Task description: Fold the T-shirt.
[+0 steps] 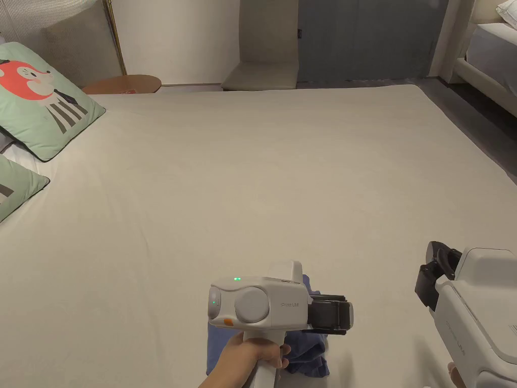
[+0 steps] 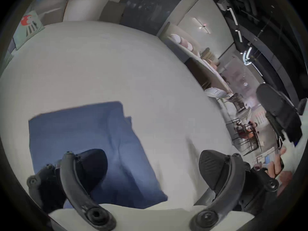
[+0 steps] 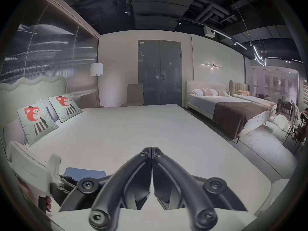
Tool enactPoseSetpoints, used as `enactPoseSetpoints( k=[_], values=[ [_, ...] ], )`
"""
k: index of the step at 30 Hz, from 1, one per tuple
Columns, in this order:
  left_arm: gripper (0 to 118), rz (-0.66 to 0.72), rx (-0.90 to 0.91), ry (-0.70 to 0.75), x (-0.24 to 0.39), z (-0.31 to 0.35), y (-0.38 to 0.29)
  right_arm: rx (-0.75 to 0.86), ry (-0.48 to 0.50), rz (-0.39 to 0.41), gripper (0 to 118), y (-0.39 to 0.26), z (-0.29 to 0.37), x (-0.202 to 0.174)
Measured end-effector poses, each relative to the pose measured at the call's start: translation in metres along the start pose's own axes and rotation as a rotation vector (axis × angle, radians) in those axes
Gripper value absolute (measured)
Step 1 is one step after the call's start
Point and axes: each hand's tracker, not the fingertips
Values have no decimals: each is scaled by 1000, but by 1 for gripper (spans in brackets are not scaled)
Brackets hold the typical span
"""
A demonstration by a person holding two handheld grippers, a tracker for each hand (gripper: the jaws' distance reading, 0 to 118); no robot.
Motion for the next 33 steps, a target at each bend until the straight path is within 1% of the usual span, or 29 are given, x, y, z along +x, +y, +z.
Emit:
enactPoseSetpoints(
  k=[2, 6, 7, 8, 9, 12, 13, 16, 21, 28, 30, 33],
  values=[
    [110, -49, 77, 14, 6, 15, 0, 1, 1, -6, 1, 0, 0, 0],
    [109, -150, 339, 158, 8, 49, -8, 7, 12, -5, 1, 2, 2, -6],
    [107, -169, 388, 204, 6, 55, -10, 7, 18, -3, 1, 5, 4, -8],
    [102, -183, 433, 245, 4, 59, -13, 8, 21, -3, 1, 6, 5, -10],
    [91, -192, 465, 287, 1, 63, -16, 8, 24, -3, 1, 6, 5, -11],
    [20, -221, 491, 401, -11, 59, -23, 7, 34, -3, 1, 4, 5, -13],
    [1, -219, 463, 421, -15, 55, -25, 6, 36, -2, 1, 4, 5, -14],
    [0, -170, 375, 396, -28, 41, -33, 3, 41, -1, 1, 0, 4, -11],
    [0, -132, 228, 396, -37, 3, -53, -4, 41, 2, 1, 1, 4, -8],
    [0, -136, 218, 395, -18, -25, -60, -16, 16, 0, 1, -6, 0, 10],
    [0, -131, 220, 370, -12, -30, -58, -21, 9, -3, 1, -8, -1, 14],
    [0, -169, 200, 330, 4, -43, -59, -26, 1, -6, 1, -9, 2, 15]
  ],
)
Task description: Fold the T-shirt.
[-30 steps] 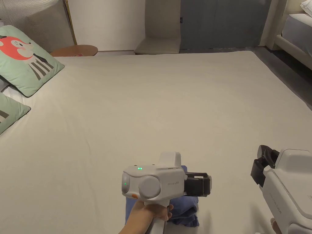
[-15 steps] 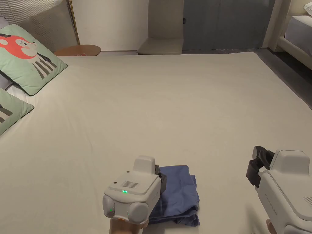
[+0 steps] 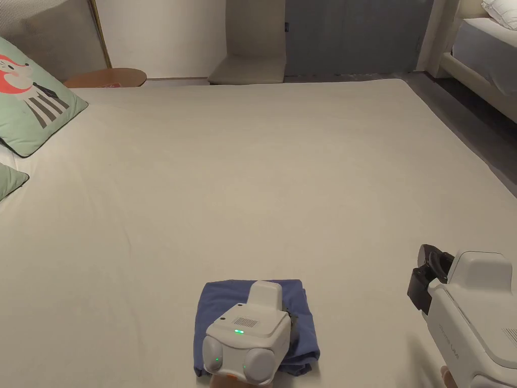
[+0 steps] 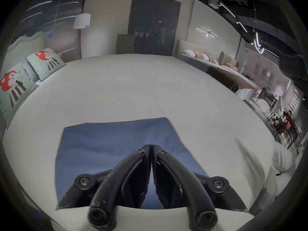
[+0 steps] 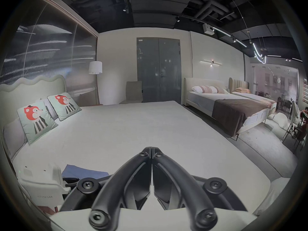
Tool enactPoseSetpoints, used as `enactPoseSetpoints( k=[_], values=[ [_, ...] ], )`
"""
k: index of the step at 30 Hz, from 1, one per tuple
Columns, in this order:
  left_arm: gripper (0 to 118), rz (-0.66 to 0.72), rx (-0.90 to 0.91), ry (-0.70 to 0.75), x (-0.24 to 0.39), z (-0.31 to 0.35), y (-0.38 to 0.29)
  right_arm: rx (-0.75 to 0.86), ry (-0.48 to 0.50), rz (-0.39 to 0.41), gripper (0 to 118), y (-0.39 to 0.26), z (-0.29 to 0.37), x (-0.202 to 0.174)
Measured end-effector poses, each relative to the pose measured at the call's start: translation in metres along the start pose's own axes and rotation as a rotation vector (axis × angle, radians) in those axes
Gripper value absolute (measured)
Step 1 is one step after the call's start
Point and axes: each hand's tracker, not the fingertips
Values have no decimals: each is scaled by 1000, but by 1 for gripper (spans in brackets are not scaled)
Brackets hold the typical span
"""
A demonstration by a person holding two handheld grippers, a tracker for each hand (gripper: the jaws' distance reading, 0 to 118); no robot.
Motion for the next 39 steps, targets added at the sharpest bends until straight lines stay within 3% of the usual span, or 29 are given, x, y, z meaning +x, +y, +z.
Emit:
enactPoseSetpoints(
  k=[7, 14, 26, 39],
  values=[
    [0, 7, 8, -48, 24, 6, 2, 2, -17, -4, 1, 2, 6, 11],
    [0, -23, 207, -30, -1, 59, 35, 49, 11, -9, 1, 12, 15, -2],
    [0, -92, 478, 192, -74, 148, 74, 156, 74, 9, 1, 37, 21, -44],
    [0, -34, 565, 375, -146, 195, 69, 201, 110, 55, 1, 47, 22, -76]
  ],
)
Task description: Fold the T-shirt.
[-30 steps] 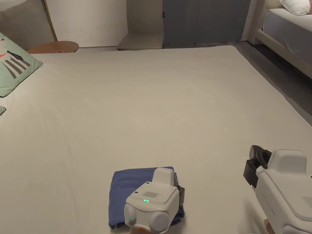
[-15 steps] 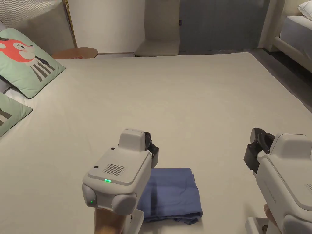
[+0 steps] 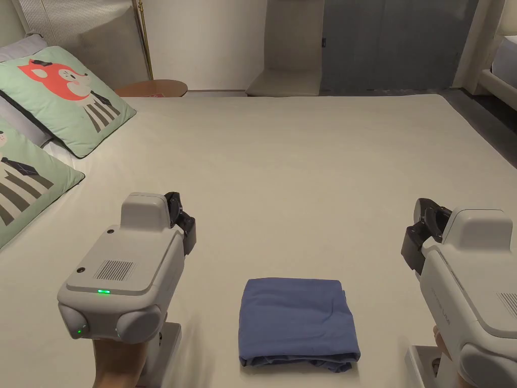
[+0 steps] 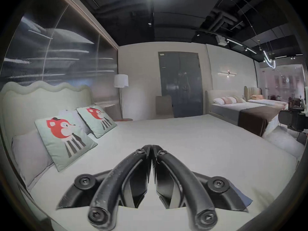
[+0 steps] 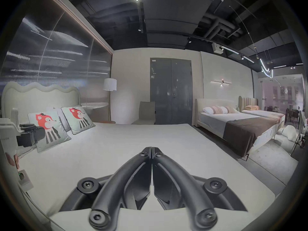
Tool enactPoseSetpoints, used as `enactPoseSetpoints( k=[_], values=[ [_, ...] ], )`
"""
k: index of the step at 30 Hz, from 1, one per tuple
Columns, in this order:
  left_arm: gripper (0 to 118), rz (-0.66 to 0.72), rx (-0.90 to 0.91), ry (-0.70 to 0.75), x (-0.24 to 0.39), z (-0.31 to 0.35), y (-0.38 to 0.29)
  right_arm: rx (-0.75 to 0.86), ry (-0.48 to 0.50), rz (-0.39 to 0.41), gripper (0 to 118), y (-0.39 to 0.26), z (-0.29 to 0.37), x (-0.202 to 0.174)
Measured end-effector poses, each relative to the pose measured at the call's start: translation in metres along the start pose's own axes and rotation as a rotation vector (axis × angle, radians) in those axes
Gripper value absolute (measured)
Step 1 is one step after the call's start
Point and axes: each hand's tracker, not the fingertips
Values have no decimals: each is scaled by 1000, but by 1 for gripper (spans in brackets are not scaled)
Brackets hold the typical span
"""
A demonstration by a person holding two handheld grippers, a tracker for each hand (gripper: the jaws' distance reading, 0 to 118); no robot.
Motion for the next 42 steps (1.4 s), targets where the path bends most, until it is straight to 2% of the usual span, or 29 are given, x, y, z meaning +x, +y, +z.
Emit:
enactPoseSetpoints(
  k=[13, 26, 29, 32, 35, 41, 42],
  values=[
    [0, 25, -16, 16, -9, -4, -4, -53, 43, 3, 1, -15, -16, -12],
    [0, 54, -79, -23, -9, -12, -21, -504, 204, 54, 1, -132, -68, -65],
    [0, 70, -105, -44, -9, -16, -30, -596, 222, 34, 1, -144, -75, -68],
    [0, 70, -148, -68, -5, -17, -35, -672, 232, 11, 1, -160, -84, -68],
    [0, 89, -215, -115, 1, -22, -45, -701, 211, 36, 0, -170, -87, -72],
    [0, 280, -475, -282, 5, -51, -82, -723, 207, 11, 0, -170, -91, -69],
    [7, 308, -541, -320, 6, -58, -89, -727, 209, 7, 0, -170, -91, -69]
  ],
)
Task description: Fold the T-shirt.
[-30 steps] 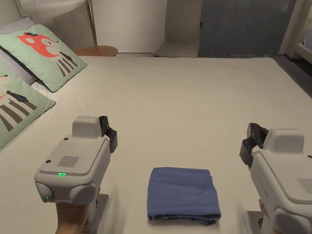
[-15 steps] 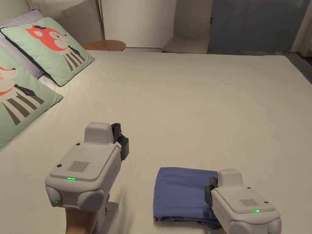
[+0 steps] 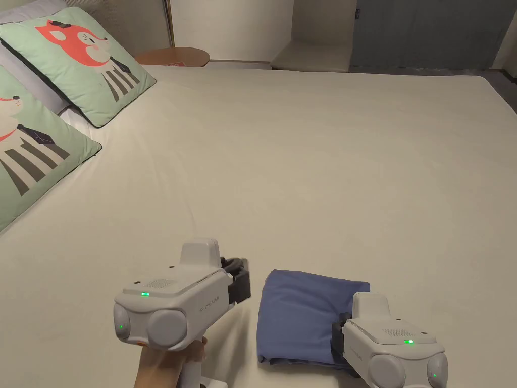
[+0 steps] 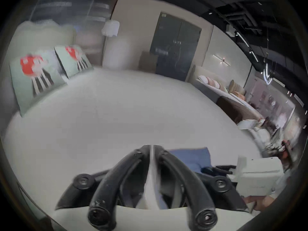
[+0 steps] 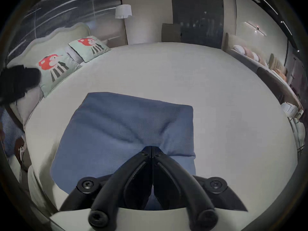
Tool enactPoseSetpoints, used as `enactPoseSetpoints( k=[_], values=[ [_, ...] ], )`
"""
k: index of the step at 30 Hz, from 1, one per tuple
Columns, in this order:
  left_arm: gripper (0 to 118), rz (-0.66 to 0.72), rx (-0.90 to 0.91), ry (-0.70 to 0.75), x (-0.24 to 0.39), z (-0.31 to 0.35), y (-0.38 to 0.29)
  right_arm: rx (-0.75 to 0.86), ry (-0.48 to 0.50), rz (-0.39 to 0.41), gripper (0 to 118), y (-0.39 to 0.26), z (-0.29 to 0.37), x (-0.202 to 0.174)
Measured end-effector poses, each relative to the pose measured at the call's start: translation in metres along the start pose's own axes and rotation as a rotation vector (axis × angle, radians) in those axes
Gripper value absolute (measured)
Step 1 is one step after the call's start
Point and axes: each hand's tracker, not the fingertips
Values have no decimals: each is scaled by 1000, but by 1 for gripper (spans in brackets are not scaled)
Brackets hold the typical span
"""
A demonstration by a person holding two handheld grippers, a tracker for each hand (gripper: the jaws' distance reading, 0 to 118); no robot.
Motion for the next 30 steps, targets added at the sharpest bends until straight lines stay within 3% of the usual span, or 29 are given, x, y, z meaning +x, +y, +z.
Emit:
enactPoseSetpoints(
  k=[4, 5, 12, 14, 15, 18, 22, 30],
  values=[
    [106, 123, -207, -120, -9, -37, -7, -4, 11, -13, 0, -1, -3, 4],
    [111, 139, -238, -139, -10, -44, -9, -4, 13, -16, 0, -1, -3, 5],
    [105, 383, -442, -224, -28, -79, -11, -1, 36, -42, 0, -2, 2, 8],
    [69, 426, -452, -263, -33, -84, -13, -2, 43, -48, 0, -1, 4, 9],
    [57, 444, -458, -265, -34, -86, -15, -2, 45, -49, 0, -1, 5, 9],
    [52, 405, -460, -257, -38, -91, -19, 0, 55, -53, 0, 0, 1, 14],
    [27, 458, -452, -292, -34, -81, -15, 16, 71, -55, 0, -1, 6, 15],
    [24, 307, -431, -298, -38, -60, 22, 174, 44, 10, 0, 20, 37, -3]
  ],
)
